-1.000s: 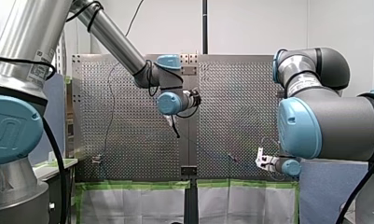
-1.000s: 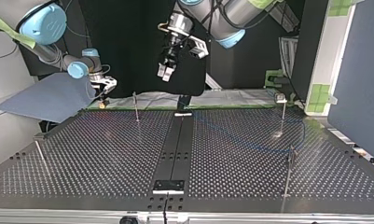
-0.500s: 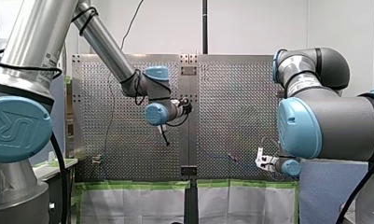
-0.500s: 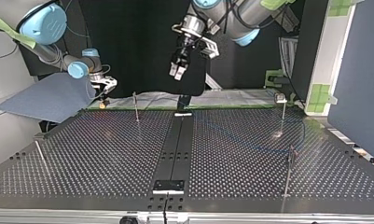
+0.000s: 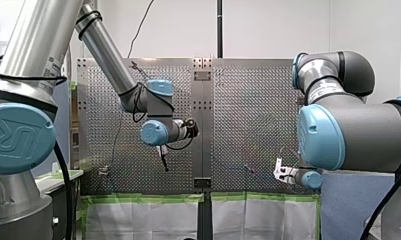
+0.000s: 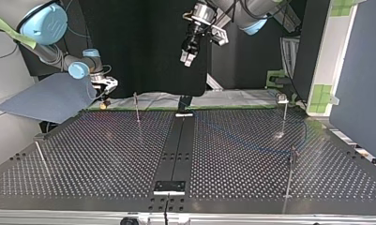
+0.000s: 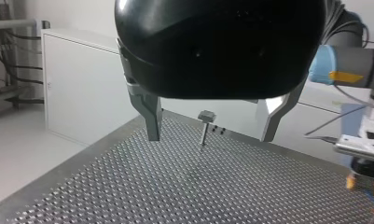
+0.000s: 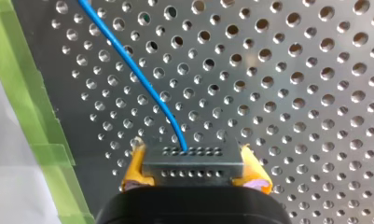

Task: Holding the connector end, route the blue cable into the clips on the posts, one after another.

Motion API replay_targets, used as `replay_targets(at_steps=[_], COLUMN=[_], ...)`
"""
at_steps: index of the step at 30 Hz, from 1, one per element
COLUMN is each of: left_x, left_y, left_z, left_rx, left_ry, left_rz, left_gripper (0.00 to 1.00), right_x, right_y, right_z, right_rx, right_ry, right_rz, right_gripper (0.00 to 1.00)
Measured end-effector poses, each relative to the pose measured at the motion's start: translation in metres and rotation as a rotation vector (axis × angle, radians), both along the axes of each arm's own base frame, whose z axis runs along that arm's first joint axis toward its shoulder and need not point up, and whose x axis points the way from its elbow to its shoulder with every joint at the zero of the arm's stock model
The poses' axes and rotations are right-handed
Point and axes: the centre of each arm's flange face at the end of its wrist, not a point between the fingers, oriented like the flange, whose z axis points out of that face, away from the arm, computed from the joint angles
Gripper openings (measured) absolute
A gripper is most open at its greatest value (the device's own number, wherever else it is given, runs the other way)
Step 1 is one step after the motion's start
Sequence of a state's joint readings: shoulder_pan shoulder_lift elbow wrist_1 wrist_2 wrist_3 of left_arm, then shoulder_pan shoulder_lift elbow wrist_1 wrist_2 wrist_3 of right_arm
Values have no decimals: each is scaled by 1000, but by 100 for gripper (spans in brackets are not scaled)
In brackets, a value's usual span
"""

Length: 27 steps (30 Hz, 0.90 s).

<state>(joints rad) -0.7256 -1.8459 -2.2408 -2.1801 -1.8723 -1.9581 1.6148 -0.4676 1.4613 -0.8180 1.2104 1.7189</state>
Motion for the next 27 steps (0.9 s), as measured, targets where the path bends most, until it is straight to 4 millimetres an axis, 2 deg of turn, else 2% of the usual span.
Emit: replay_targets(at_steps=[18,27], left_x=[-38,-44], left_y=[41,46], left_z=[-35,-39], left_rx=[38,67], left_ry=[18,17], left_rz=[44,44], left_gripper=[100,100], right_x=[-5,-17], right_y=[-2,-4], right_z=[1,0], right_rx=[-7,2], right_ry=[9,15], right_rz=[-7,-36], right_gripper=[0,0])
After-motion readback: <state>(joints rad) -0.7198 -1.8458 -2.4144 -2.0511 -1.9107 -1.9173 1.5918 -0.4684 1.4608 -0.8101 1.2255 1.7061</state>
